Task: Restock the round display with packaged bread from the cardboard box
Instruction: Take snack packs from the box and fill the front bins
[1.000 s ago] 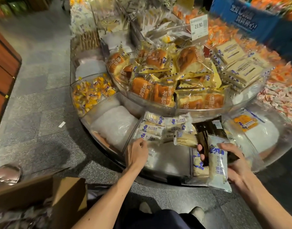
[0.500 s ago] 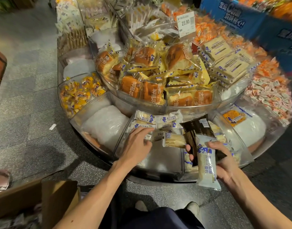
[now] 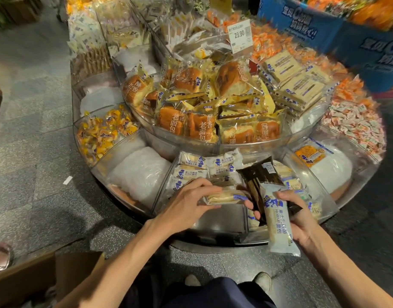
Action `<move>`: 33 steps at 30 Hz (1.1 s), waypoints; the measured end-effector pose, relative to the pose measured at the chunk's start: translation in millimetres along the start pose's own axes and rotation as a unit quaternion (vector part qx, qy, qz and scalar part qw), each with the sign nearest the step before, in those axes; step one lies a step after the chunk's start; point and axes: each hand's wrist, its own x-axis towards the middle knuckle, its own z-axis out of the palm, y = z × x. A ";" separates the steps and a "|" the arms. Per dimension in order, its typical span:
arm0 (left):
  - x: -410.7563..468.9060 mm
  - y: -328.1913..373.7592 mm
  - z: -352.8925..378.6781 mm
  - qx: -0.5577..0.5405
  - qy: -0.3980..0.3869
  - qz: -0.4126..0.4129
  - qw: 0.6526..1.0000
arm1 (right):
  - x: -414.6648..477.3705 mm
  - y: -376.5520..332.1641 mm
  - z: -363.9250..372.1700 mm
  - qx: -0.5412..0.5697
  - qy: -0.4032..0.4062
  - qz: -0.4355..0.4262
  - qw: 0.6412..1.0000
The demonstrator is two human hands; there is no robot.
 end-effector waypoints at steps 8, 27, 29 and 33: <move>-2.4 -7.3 3.2 -0.267 0.059 -0.282 0.919 | -17.3 -4.0 -16.8 -0.014 0.005 -0.025 1.000; 38.6 -42.4 73.3 0.210 0.034 -0.199 0.957 | -31.7 -4.7 -16.9 0.036 0.060 -0.041 0.997; 42.4 -47.5 77.6 0.234 0.048 -0.183 0.954 | -30.2 -4.0 -12.7 0.022 0.053 -0.039 0.998; 47.0 -53.7 80.8 0.254 0.051 -0.140 0.956 | -26.0 -4.2 -7.2 0.007 0.065 -0.056 0.996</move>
